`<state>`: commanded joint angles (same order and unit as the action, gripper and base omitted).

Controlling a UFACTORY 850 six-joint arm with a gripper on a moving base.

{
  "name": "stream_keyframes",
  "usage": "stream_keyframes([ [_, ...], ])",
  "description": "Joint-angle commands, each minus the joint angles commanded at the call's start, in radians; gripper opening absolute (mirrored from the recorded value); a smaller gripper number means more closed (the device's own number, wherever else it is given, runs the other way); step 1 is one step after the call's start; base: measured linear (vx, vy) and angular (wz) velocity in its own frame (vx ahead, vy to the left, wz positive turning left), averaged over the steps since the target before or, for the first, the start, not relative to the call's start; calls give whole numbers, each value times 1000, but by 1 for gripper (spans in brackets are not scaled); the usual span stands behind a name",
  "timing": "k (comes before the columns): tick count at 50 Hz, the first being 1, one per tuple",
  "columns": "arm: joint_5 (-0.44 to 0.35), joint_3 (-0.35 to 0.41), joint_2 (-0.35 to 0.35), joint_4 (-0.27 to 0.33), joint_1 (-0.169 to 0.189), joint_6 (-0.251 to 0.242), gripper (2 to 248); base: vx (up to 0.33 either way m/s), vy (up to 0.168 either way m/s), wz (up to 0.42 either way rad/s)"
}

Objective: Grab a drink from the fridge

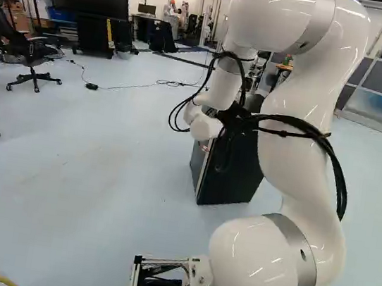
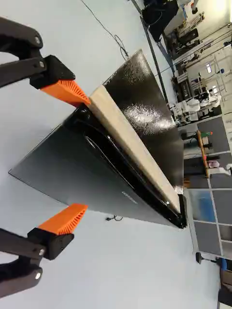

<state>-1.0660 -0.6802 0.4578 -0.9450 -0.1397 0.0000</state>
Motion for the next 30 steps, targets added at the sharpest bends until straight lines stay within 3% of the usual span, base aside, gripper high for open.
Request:
stream_keyframes([
  [30,0,156,-113,0,8,0,247,0,0,-1],
])
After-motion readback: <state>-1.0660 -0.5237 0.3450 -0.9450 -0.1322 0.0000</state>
